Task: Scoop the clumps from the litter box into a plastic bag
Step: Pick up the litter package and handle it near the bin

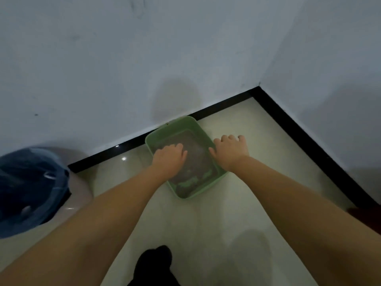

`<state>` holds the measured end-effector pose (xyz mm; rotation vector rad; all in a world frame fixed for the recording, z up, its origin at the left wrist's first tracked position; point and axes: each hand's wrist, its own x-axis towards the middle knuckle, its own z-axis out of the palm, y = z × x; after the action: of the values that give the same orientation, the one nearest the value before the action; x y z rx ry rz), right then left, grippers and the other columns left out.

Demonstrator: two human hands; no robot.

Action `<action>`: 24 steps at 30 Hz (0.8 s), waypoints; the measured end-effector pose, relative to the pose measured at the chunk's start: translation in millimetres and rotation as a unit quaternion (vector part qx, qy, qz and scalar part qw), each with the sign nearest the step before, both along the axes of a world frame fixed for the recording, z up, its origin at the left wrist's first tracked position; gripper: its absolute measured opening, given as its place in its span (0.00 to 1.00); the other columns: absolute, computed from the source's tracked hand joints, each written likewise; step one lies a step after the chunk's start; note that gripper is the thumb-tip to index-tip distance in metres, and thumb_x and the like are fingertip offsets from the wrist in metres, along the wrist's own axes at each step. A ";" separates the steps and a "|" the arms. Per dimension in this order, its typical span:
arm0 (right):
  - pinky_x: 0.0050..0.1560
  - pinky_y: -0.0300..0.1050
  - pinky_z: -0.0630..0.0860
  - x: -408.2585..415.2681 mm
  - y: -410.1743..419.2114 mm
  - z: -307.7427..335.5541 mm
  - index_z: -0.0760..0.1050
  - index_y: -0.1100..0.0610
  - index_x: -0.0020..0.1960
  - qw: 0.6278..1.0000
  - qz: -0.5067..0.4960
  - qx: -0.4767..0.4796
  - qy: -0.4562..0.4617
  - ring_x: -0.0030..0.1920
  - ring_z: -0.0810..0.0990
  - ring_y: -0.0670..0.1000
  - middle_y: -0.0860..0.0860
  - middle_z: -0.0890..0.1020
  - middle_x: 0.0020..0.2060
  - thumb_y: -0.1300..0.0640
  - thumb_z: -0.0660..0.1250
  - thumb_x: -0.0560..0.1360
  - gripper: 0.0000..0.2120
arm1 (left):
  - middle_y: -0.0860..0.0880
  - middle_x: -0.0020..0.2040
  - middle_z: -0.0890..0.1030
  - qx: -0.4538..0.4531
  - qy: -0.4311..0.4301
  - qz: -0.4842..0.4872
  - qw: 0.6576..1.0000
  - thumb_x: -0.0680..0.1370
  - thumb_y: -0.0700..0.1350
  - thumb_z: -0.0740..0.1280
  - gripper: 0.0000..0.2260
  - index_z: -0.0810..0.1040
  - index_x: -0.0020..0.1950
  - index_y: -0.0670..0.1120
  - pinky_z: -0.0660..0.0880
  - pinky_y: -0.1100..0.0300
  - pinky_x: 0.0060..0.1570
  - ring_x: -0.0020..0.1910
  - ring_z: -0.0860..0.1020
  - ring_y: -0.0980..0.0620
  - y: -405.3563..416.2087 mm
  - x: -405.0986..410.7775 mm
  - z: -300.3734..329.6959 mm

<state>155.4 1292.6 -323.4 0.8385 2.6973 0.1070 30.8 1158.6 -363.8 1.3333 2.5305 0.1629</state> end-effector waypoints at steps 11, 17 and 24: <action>0.65 0.57 0.62 -61.2 -134.9 211.2 0.62 0.53 0.69 0.987 0.079 -0.122 -0.075 0.66 0.67 0.57 0.55 0.70 0.66 0.43 0.47 0.80 0.22 | 0.40 0.56 0.77 -0.025 -0.056 0.128 0.990 0.81 0.51 0.53 0.17 0.71 0.62 0.41 0.71 0.50 0.51 0.53 0.75 0.41 -161.6 -21.2 224.2; 0.68 0.58 0.60 -96.6 -176.1 282.6 0.56 0.52 0.74 0.978 0.146 -0.132 -0.068 0.68 0.65 0.57 0.55 0.67 0.69 0.44 0.47 0.80 0.24 | 0.42 0.57 0.77 -0.063 -0.035 0.200 0.977 0.81 0.51 0.52 0.16 0.69 0.63 0.43 0.72 0.50 0.50 0.54 0.75 0.42 -212.0 -35.7 299.7; 0.66 0.57 0.62 -113.0 -179.7 342.0 0.59 0.51 0.71 0.957 0.272 -0.102 -0.010 0.67 0.67 0.57 0.54 0.69 0.67 0.44 0.49 0.80 0.23 | 0.43 0.58 0.76 -0.042 0.007 0.321 0.946 0.82 0.51 0.52 0.16 0.68 0.63 0.44 0.70 0.51 0.49 0.55 0.74 0.43 -225.2 -16.2 370.4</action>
<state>42.4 1112.9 18.6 0.0214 2.7812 -0.0413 14.6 933.4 6.6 0.4371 2.8524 0.1681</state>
